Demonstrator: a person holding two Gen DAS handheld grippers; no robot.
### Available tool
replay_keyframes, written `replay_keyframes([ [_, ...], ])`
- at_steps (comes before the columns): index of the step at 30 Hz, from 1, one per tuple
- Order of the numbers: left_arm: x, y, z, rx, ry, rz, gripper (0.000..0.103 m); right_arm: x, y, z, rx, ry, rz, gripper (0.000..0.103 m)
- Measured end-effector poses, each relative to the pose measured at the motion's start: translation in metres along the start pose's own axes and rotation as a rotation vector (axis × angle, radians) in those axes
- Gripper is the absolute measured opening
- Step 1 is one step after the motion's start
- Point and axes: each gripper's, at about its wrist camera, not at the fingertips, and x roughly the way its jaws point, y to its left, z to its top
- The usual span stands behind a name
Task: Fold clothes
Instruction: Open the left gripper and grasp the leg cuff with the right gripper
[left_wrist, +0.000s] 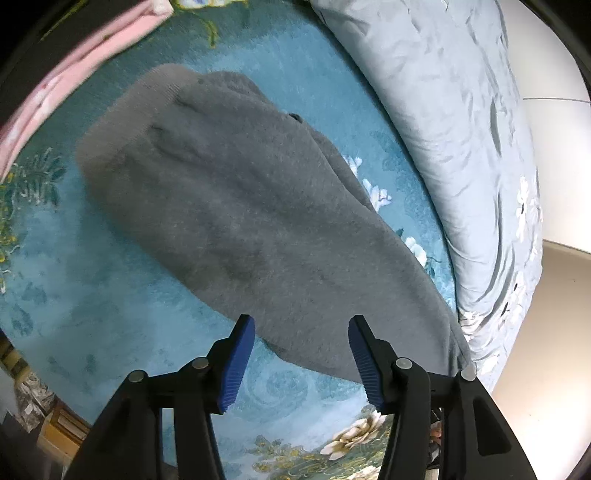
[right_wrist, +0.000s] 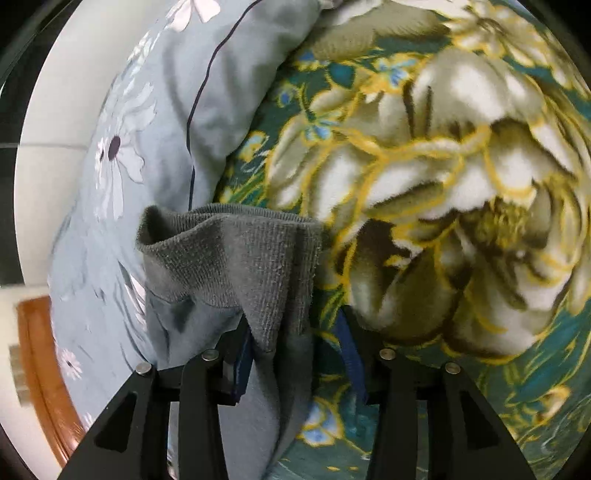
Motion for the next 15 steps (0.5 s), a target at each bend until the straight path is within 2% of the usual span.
replay_keyframes([
  [2,-0.007,-0.002,-0.004,0.000,-0.006,-0.001,0.057,0.000,0.000,-0.001,0.030,0.007,0.043,0.024],
  [3,-0.010,-0.004,-0.006,0.002,-0.008,-0.004,0.057,0.000,0.000,-0.002,0.051,0.012,0.073,0.017],
  [9,-0.042,0.000,-0.035,0.011,-0.058,-0.049,0.057,-0.023,0.018,-0.008,0.056,0.001,0.159,0.016],
  [14,-0.071,0.009,-0.061,0.015,-0.105,-0.087,0.058,-0.057,0.060,-0.021,-0.119,-0.029,0.132,0.016],
  [15,-0.076,0.011,-0.067,0.016,-0.114,-0.094,0.058,-0.067,0.070,-0.031,-0.191,-0.044,0.116,0.016],
])
